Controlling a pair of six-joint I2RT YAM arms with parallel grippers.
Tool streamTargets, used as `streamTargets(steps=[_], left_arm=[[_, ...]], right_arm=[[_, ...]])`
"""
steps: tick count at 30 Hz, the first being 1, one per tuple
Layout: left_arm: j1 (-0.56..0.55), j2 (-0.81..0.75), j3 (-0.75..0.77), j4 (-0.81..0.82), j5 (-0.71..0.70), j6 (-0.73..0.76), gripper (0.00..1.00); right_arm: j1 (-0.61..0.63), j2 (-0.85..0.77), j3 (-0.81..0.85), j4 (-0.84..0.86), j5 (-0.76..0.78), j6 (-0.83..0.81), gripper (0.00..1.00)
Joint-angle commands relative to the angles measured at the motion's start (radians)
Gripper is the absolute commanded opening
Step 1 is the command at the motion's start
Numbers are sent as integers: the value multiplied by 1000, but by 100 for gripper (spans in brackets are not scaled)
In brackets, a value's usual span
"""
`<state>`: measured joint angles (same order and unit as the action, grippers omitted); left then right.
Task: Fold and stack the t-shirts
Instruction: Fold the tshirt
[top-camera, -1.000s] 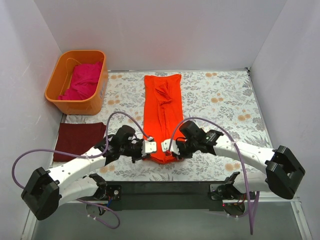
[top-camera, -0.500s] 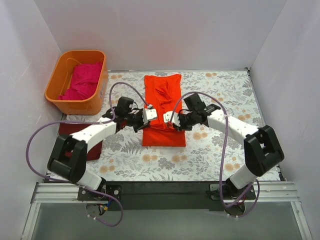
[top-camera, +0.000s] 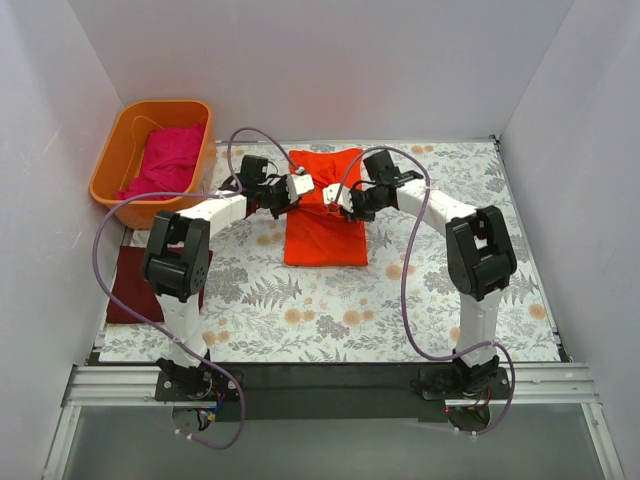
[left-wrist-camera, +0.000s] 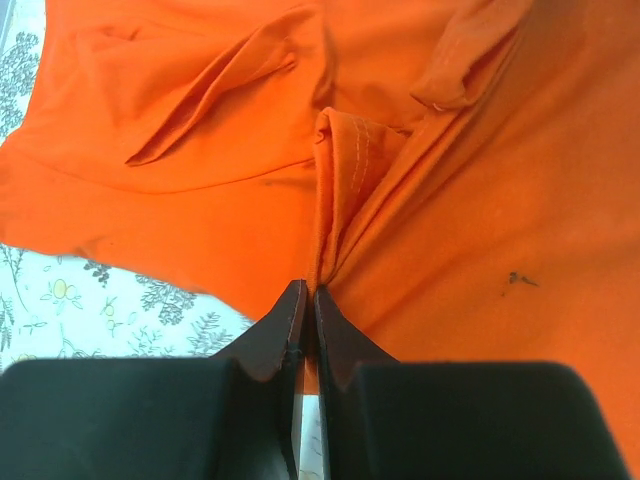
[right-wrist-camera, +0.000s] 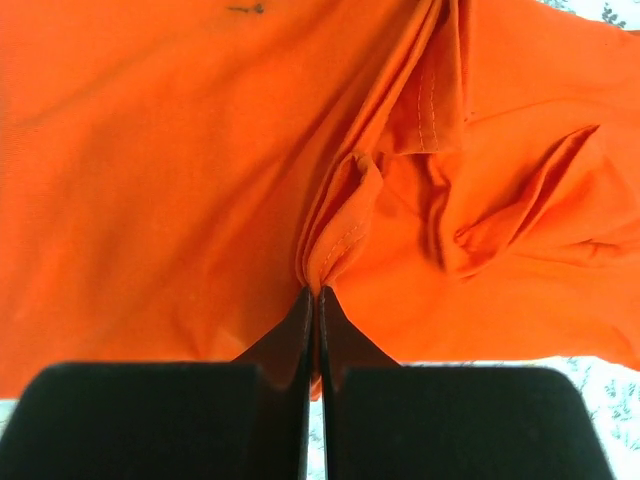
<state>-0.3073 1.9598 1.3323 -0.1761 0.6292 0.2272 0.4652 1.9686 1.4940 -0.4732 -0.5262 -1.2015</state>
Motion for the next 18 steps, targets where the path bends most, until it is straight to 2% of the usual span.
streamTargets(steps=[1,5,17,18], left_arm=[[16,36,76,15,10,41,0],[17,71,105,15,13,44,0],[17,123,114,66,-6,15,0],[17,125,116,67,-17,9,5]], right_arm=[[-19,62,101,-16,-1,-64,1],[-30,111,160,-21,3,-64,1],[-31,151,193,-7,64,-41,1],[-31,159,204,-7,75,-32,3]])
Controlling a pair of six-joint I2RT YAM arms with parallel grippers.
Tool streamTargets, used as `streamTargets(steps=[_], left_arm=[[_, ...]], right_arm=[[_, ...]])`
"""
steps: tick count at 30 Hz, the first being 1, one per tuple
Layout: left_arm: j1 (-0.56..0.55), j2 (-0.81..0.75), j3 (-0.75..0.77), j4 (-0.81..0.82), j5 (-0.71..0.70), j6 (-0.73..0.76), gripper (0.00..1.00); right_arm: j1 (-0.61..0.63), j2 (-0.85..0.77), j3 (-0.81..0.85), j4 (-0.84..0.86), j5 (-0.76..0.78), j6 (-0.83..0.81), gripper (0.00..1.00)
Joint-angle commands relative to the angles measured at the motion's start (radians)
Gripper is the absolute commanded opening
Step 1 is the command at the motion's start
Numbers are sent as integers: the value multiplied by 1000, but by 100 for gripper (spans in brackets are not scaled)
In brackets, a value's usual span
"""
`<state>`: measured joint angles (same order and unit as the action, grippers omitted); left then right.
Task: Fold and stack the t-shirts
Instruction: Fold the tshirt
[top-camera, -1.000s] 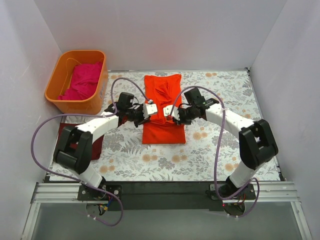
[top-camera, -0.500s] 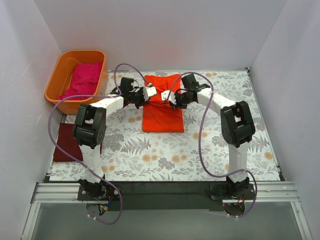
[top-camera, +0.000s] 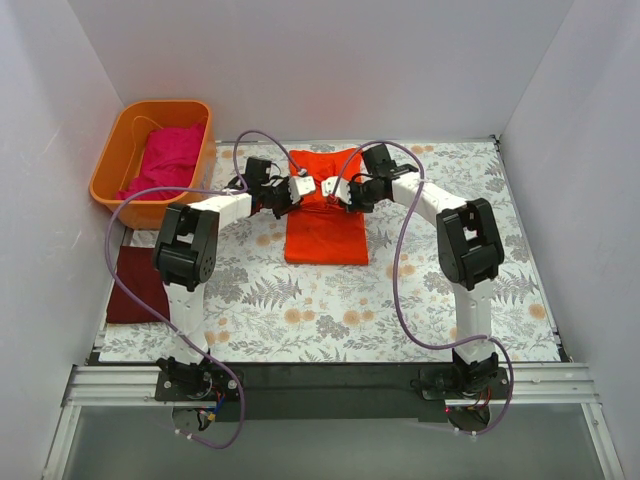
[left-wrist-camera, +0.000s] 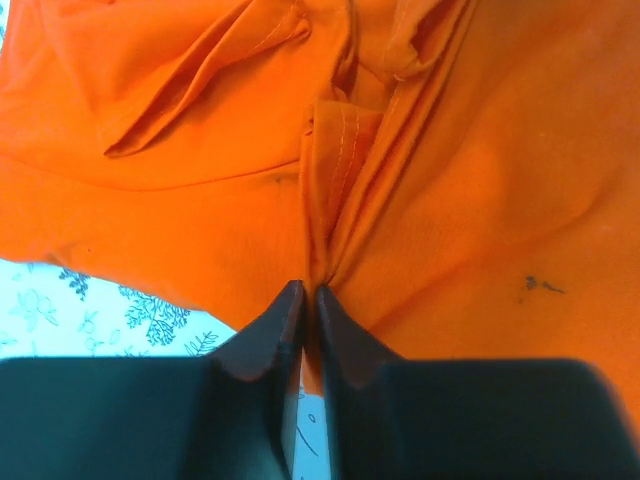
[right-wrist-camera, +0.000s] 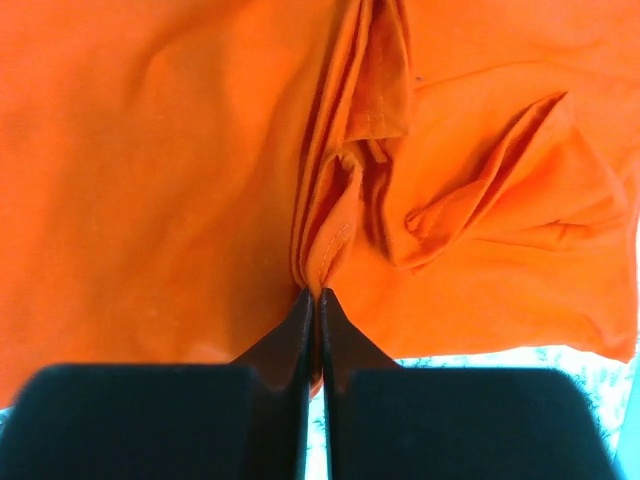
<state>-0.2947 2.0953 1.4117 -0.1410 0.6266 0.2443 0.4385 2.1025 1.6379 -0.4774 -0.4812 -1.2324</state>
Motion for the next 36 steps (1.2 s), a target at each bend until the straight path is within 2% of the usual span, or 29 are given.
streamTargets(steps=[1,2,4,6,10,13,16,17,20,21,26,30,36], left_arm=[[5,-12,35,31,-22,-5,12],[5,-17,32,32,-33,-10,21],[6,-46,32,37,-41,-43,38],[8,-92,36,34,-41,-83,40],[22,-200,11,-8,-33,-244,42],[25,-297,-26,-78,17,-390,40],[23,-352,-71,-132,135,-630,40],[23,-360,-89,-147,166,-771,39],[23,-379,-156,-158,287,-983,35],[22,-382,-178,-160,303,-1019,34],[23,-383,-319,-122,317,-1142,34],[34,-309,-411,-57,263,-1160,33],[92,-169,-407,-42,263,-1206,31]], right_arm=[[-4,34,68,-3,36,13,10],[-6,37,74,-4,42,27,31],[-4,25,88,-4,62,60,44],[-6,2,80,-6,82,80,47],[-12,-106,51,-10,108,180,47],[-11,-183,31,-70,60,296,43],[-11,-222,13,-134,-72,479,37],[-11,-222,11,-163,-142,563,36],[-9,-200,-13,-193,-268,678,32],[-9,-184,-29,-194,-296,755,31],[-11,-150,-154,-162,-414,873,23],[-14,-84,-222,-96,-386,915,21],[-50,-29,-332,-40,-336,929,20]])
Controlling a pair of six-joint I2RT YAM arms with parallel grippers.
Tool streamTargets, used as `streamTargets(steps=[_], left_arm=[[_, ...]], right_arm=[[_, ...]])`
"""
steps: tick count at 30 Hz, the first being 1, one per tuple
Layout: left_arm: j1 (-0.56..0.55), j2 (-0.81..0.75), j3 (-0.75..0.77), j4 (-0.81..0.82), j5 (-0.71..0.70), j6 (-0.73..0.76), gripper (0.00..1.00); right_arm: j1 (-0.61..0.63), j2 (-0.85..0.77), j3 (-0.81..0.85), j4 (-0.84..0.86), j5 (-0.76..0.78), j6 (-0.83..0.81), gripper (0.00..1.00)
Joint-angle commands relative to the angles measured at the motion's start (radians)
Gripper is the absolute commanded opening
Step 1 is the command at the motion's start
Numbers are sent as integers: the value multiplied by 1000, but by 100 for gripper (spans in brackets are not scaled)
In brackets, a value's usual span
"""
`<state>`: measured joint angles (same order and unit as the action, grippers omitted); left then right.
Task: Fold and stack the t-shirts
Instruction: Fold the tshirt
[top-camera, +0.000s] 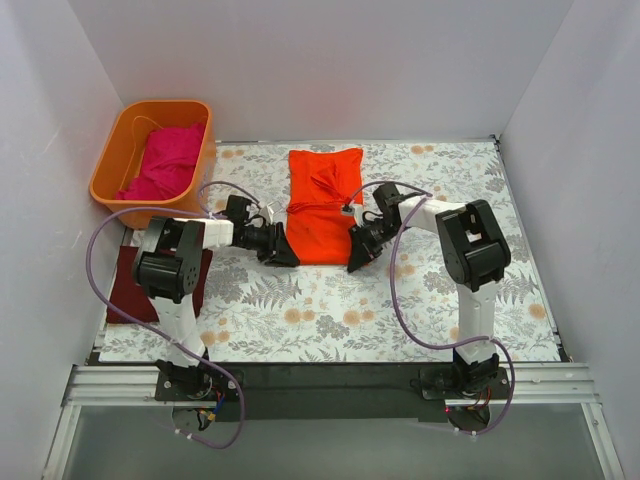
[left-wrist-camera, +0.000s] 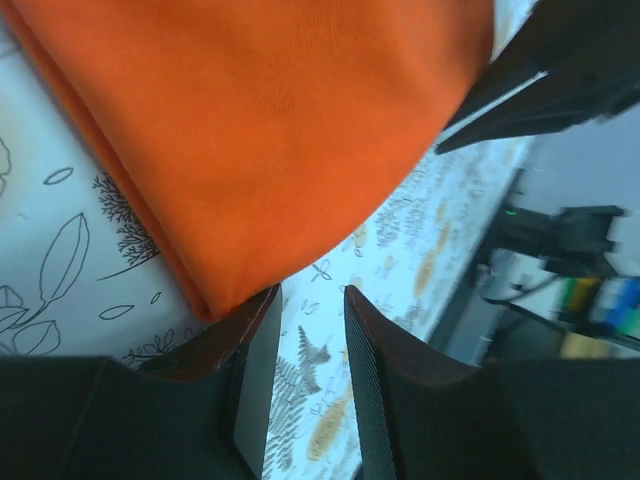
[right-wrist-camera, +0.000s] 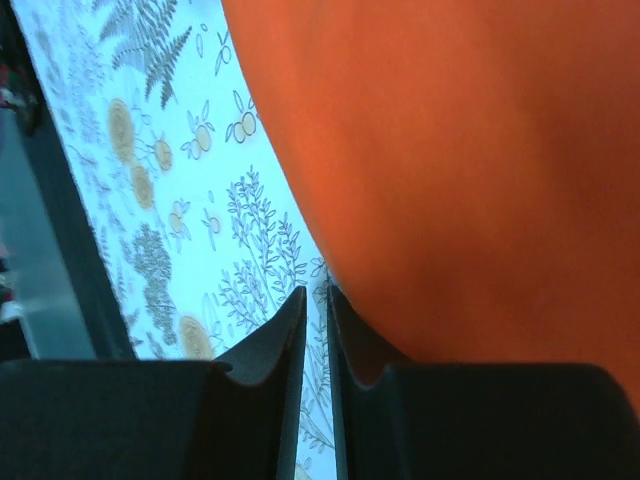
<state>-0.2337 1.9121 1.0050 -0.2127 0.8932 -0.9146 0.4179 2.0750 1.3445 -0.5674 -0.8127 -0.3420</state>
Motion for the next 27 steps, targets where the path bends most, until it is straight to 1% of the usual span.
streamTargets(steps=[1,4,6,10,12,13,14,15,16,17,18,21,22,24,25,27], left_arm=[[43,30,-12,27,-2,-56,31],[65,22,-61,22,10,-79,31],[66,-4,-80,7,33,-66,31],[65,-134,-94,-45,72,5,31],[60,-234,-74,-63,69,74,31],[54,-264,-66,-73,29,101,31],[50,-316,-54,-77,0,140,31],[45,-334,-51,-77,-31,213,31],[42,-346,-52,-61,-71,256,32],[42,-355,-58,-50,-114,302,32],[39,-355,-57,-48,-122,426,34],[10,-361,-74,-5,-183,557,36],[-10,-367,-85,31,-191,656,37],[-35,-380,-129,87,-232,762,38],[-51,-380,-137,135,-237,854,38],[-62,-369,-141,163,-225,908,39]], right_arm=[[-37,2,-53,55,-5,46,20],[-56,-13,-102,55,1,44,20],[-59,-58,-126,51,-16,38,20],[-57,-171,-160,9,-42,-15,20],[-56,-252,-153,1,-7,-46,23],[-54,-278,-139,7,35,-75,24],[-47,-317,-131,9,61,-89,27],[-41,-331,-122,11,88,-110,31],[-33,-342,-117,29,146,-142,34],[-18,-355,-111,37,167,-169,37],[-7,-358,-113,47,190,-189,41],[35,-352,-116,95,286,-261,44],[59,-354,-122,127,335,-297,45],[82,-358,-160,176,386,-336,45],[94,-359,-169,193,420,-354,45],[119,-354,-185,233,440,-390,46]])
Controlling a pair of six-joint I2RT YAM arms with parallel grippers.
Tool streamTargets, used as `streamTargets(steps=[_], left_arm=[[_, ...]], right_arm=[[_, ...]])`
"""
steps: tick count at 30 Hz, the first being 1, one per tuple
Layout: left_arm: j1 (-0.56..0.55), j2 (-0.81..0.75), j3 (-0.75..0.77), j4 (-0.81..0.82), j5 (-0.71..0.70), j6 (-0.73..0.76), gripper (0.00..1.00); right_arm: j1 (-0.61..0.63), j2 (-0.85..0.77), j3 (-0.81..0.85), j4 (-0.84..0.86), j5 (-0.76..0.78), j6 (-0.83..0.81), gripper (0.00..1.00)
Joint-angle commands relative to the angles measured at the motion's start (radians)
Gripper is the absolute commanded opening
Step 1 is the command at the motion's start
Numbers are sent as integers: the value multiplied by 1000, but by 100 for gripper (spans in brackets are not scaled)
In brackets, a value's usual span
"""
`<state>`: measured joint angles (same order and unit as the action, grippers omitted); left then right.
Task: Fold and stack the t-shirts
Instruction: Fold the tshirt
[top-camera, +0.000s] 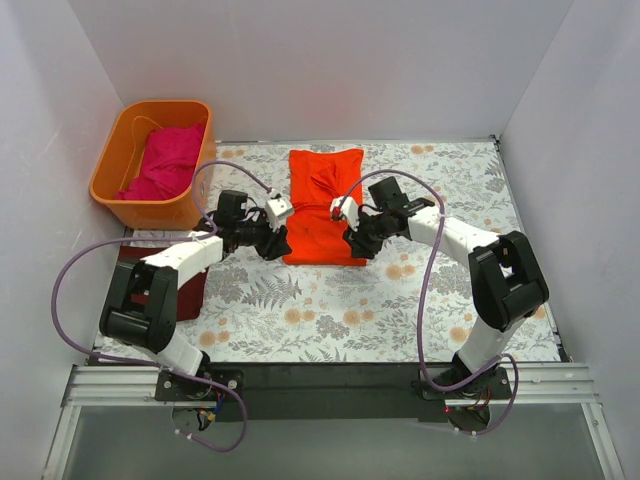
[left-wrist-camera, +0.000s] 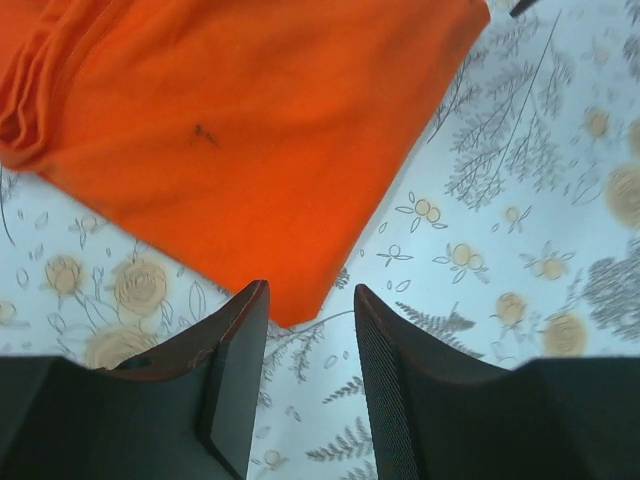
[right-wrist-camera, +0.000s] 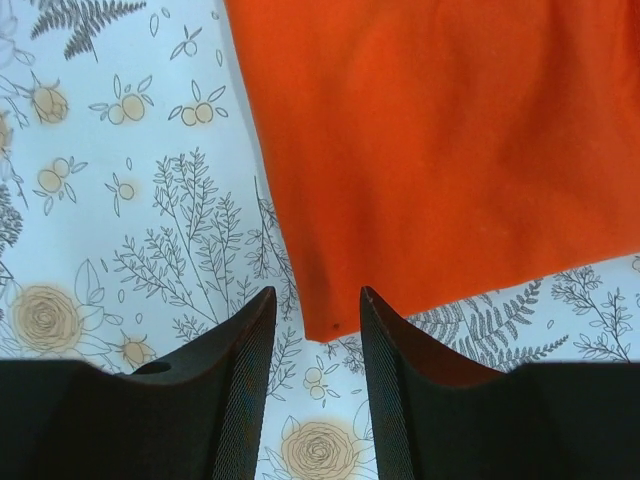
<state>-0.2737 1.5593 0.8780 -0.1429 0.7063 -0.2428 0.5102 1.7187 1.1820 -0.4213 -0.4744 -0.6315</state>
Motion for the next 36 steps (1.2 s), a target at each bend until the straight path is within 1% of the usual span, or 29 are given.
streamTargets(steps=[1,4,5,9,14,16,17,19,20,21,23,24,25,26,30,31,36], left_arm=[[-28,2,-10,104,-31,299,39],[-48,44,-4,105,-21,358,39],[-55,54,-7,105,-22,397,39],[-85,103,-17,100,-37,444,39],[-99,122,-50,88,-44,482,39],[-102,122,-65,69,-41,497,39],[-102,125,-71,63,-45,507,38],[-101,125,-80,51,-45,517,34],[-102,124,-83,48,-47,520,33],[-104,122,-88,40,-51,523,31],[-104,120,-88,34,-60,527,18],[-102,122,-82,19,-67,527,12],[-102,117,-67,16,-70,522,7],[-102,113,-53,17,-73,496,0],[-90,91,53,-6,-70,404,0],[-88,85,106,-17,-50,390,0],[-85,6,185,-47,-15,353,0]], right_arm=[[36,8,-25,93,102,-105,47],[48,21,-50,124,124,-131,49],[56,30,-59,133,131,-135,49],[65,61,-88,147,140,-166,49],[76,61,-133,148,143,-183,49],[82,55,-150,147,148,-195,48],[82,55,-157,150,149,-200,47],[83,58,-174,150,164,-212,40],[83,59,-177,150,171,-214,33],[83,56,-180,150,175,-215,28],[83,47,-186,147,183,-223,17],[83,42,-183,145,184,-223,7],[83,32,-176,139,187,-224,1],[82,25,-165,133,192,-226,1],[65,-8,-66,66,192,-226,1],[54,-25,-21,55,186,-226,1],[39,-100,70,16,180,-226,1]])
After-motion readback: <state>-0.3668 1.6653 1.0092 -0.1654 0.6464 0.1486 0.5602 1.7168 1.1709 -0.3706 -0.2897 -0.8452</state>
